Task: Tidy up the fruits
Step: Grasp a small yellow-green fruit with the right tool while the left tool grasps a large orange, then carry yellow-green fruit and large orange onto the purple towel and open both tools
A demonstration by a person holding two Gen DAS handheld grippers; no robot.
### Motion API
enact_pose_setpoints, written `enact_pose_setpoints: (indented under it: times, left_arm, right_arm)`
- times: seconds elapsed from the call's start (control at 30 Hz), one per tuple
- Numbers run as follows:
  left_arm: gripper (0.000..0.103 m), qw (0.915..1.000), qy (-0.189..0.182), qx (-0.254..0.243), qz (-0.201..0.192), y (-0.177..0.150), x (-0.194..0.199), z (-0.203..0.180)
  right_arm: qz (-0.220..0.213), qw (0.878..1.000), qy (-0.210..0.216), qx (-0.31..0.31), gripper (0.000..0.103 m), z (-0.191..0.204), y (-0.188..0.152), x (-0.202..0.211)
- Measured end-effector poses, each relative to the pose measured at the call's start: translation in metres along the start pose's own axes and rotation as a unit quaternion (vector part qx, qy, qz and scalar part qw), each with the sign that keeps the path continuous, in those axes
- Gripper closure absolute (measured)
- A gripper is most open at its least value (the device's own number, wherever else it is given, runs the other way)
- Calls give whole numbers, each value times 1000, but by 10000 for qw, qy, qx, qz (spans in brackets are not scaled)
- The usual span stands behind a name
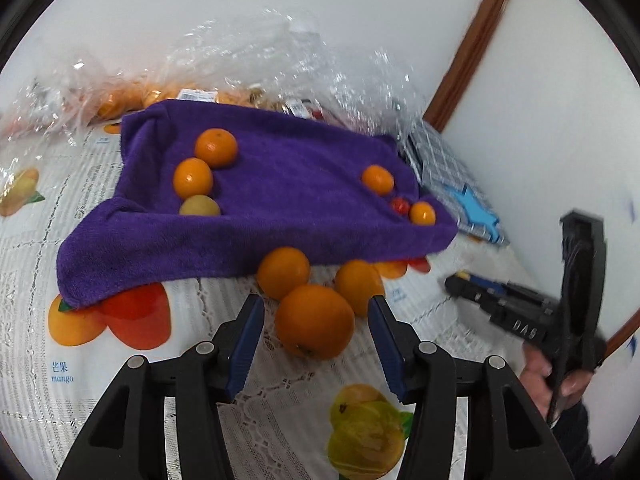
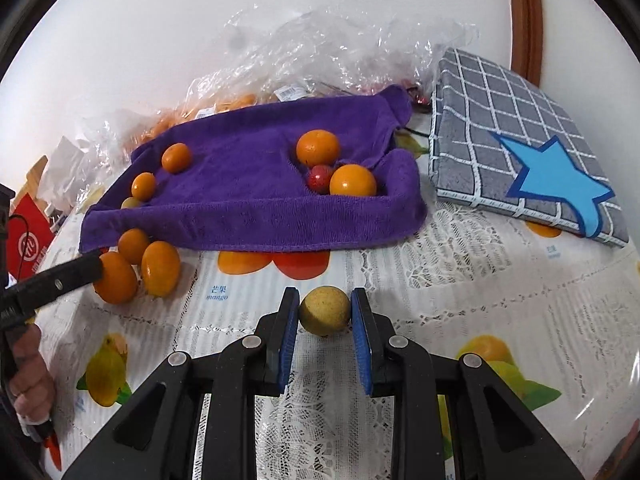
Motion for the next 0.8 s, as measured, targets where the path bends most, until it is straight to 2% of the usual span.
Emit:
enact_pose_setpoints:
  times: [0.13, 0.2, 0.3, 0.33, 0.4, 0.57, 0.8]
  left_arm:
    - [52, 9990, 185, -240, 318, -8, -11, -5]
    - [52, 9988, 235, -266, 345, -9, -12, -5]
    - [63, 9992, 181, -232, 272, -8, -10, -5]
    - [63, 9995, 105, -179, 250, -7, -8, -4]
    - [63, 9999, -6, -75, 120, -4, -4, -3]
    - [63, 9996, 15, 18, -292, 6, 9, 0]
    - [63, 9955, 97, 591, -734, 21, 25, 23]
  right_arm:
    - [-25, 10000, -29, -8, 77, 1, -1, 1]
    - [-45, 10000, -58, -28, 77, 0, -1, 2]
    - [-32, 9999, -73, -72, 77, -2, -2, 3]
    - [-21, 9999, -67, -85, 77, -2, -2, 2]
    - [0, 9999, -58, -84, 77, -1, -2, 2]
    - [11, 10000, -55, 30, 77, 3, -2, 1]
    - [-183, 9998, 18, -54, 77, 0, 0, 9]
Point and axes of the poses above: each gripper's, at about its wrist camera, not at the fingertips, and x roughly against the way its jaws point, z to its left, y to its top, the point moved 5 cm from there along -x, roughly the way its jaws point, and after that the axes turned 13 degrees about -z, right-handed, at the moved point
